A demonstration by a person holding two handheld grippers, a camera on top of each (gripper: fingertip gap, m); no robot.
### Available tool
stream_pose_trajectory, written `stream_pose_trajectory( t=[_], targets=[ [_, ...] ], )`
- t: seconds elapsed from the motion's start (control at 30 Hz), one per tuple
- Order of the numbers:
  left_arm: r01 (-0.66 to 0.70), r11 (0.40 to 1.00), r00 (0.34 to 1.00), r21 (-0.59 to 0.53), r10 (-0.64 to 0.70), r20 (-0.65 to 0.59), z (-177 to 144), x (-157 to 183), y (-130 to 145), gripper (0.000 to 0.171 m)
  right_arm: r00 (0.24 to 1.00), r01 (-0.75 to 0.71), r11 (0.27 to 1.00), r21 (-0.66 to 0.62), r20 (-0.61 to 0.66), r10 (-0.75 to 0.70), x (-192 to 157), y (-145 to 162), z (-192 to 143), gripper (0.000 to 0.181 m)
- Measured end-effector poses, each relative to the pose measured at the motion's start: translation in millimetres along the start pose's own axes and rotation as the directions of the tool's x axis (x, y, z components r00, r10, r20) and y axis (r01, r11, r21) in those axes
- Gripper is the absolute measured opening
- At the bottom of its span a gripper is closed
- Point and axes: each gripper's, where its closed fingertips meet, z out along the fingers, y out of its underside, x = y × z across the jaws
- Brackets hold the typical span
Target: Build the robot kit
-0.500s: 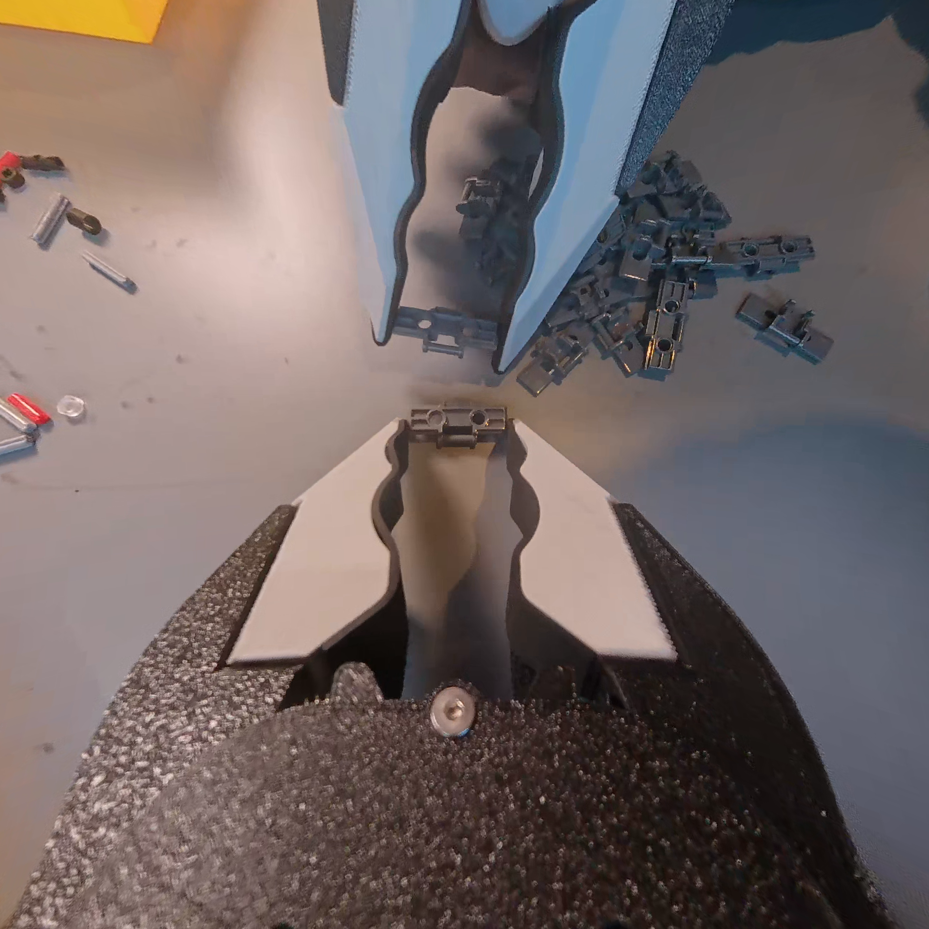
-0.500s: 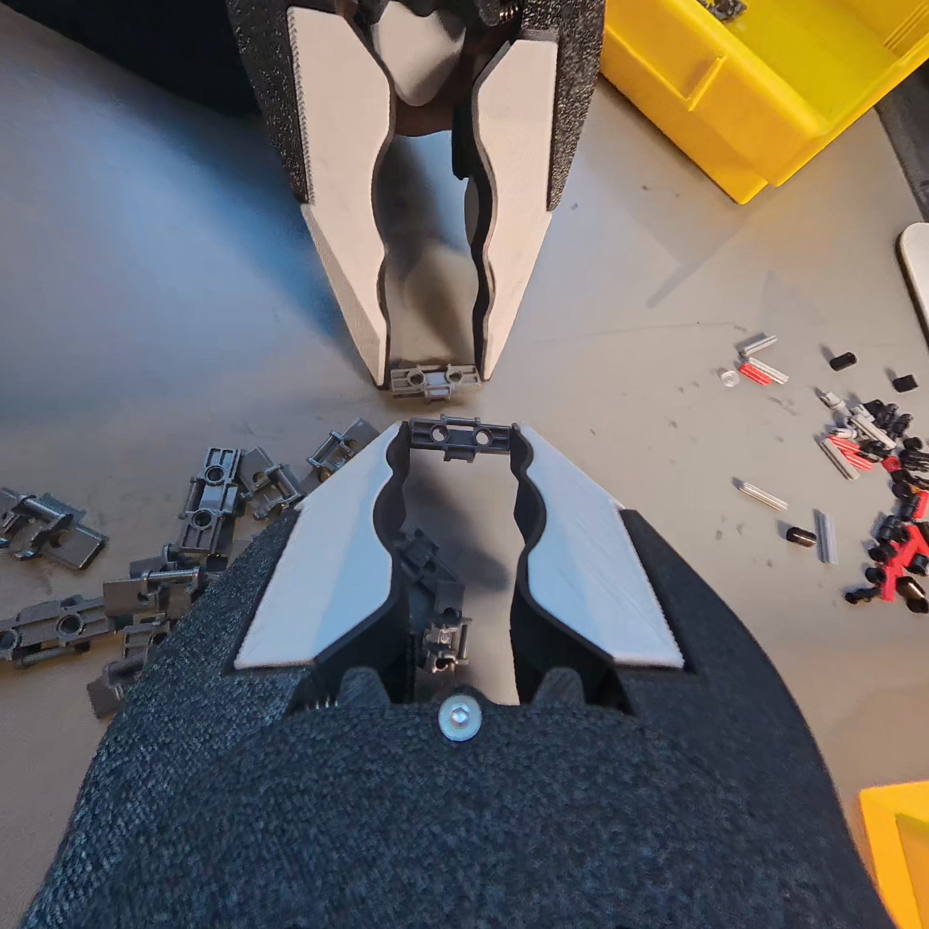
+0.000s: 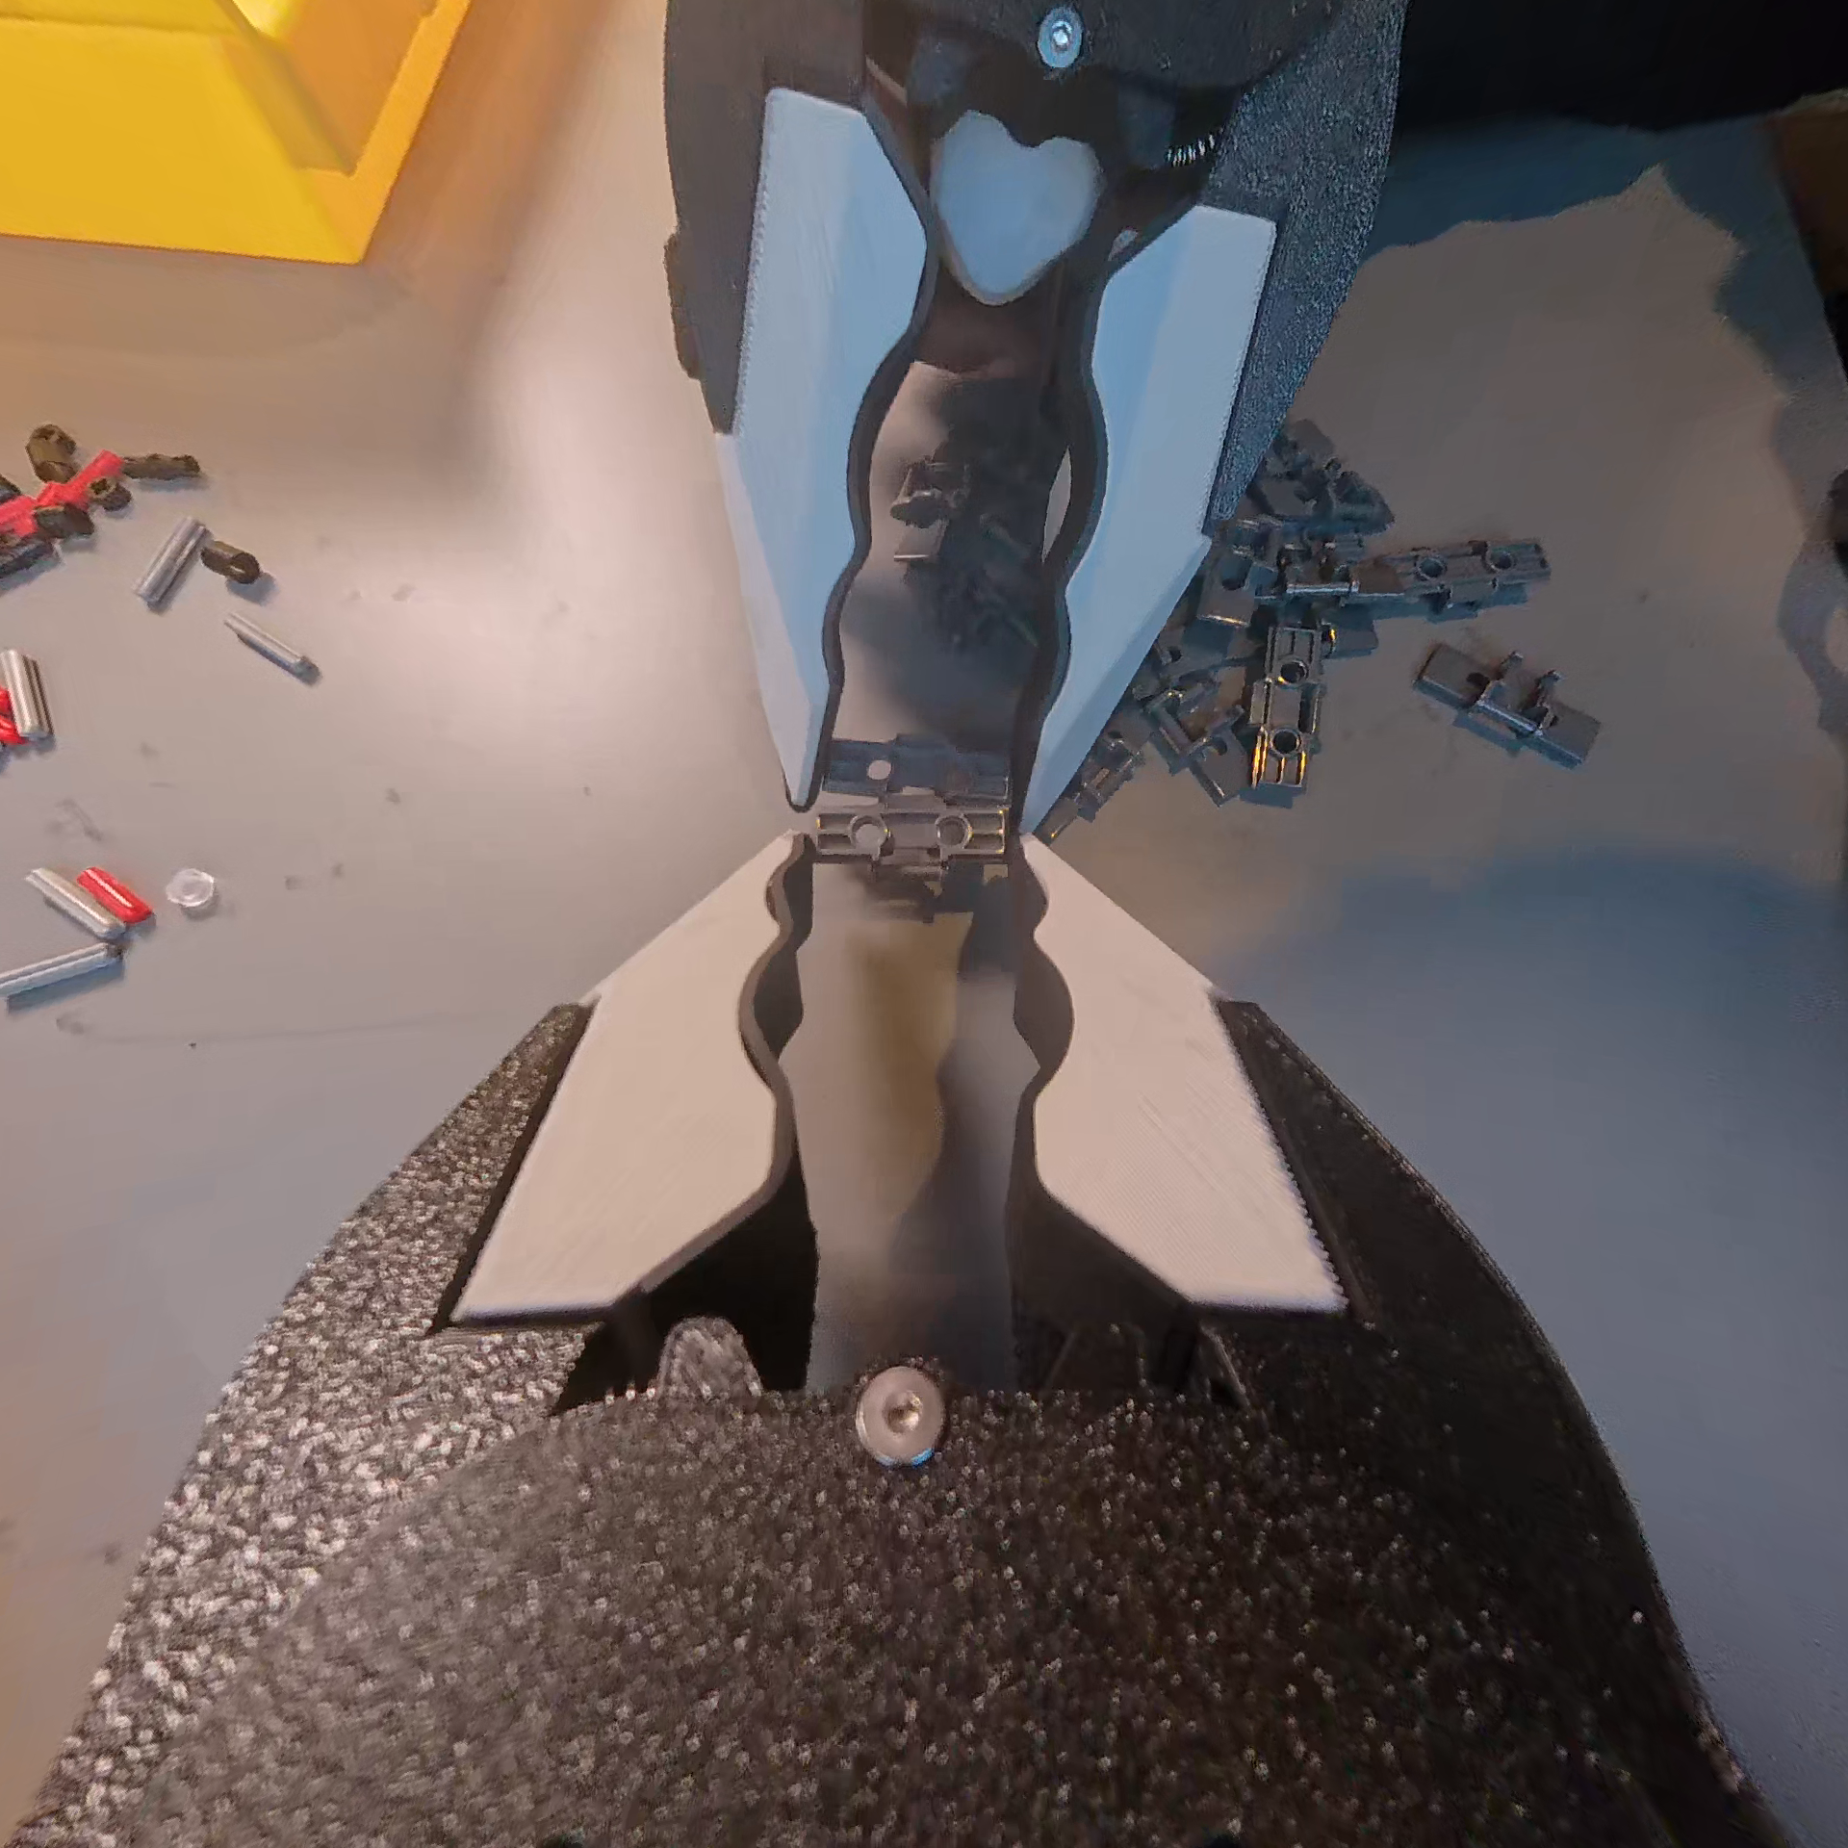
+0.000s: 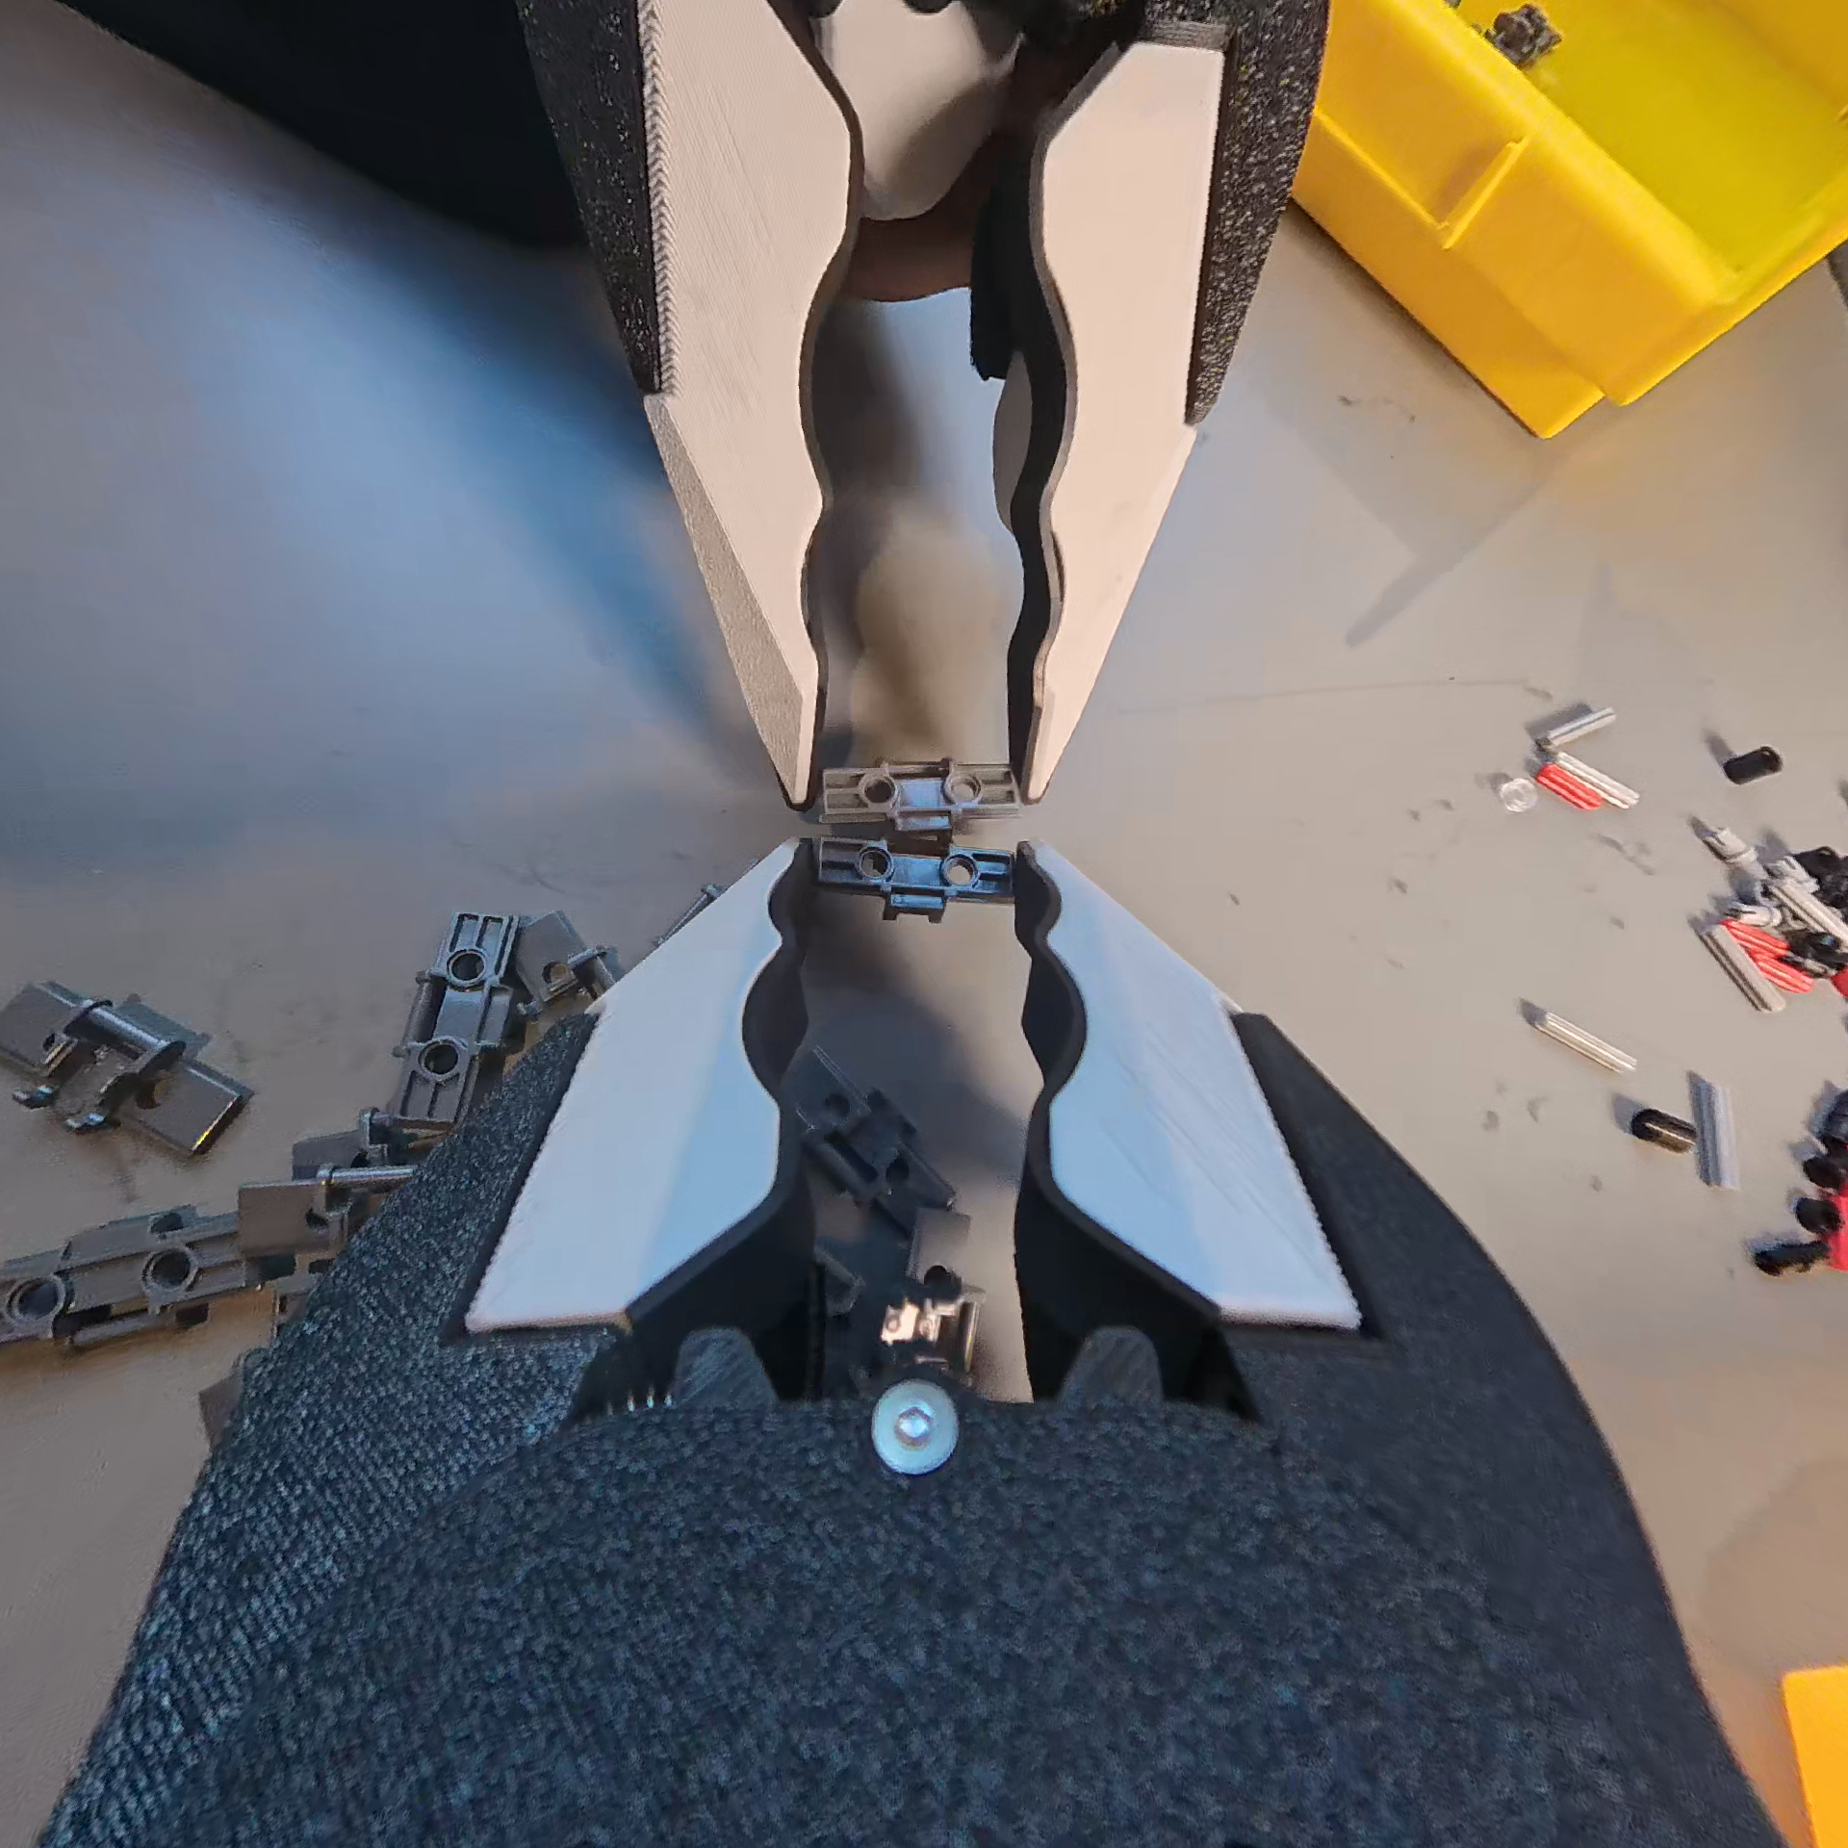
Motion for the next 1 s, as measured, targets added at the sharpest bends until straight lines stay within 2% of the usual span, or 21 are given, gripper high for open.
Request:
stream_pose_trajectory(
  t=[0.23,0.6,0.8,1.0],
  targets=[
    [-0.009,0.999,1.0,-0.046,0.009,-0.008,7,2,9,0.037,1.0,-0.019,1.0,-0.002,0.019,0.019,-2,1,2,0.039],
    [-0.004,0.999,1.0,-0.04,0.004,-0.005,9,2,8,0.037,0.997,-0.069,0.997,-0.025,0.032,0.069,0,4,1,0.044],
    [-0.002,0.999,1.0,-0.043,0.002,-0.002,9,2,8,0.037,0.989,-0.135,0.99,-0.043,0.052,0.137,0,-3,-16,0.047],
    [-0.003,0.999,1.0,-0.046,0.003,0.001,10,2,8,0.037,0.986,-0.161,0.983,-0.082,0.028,0.164,0,-1,-18,0.02]
  ],
)
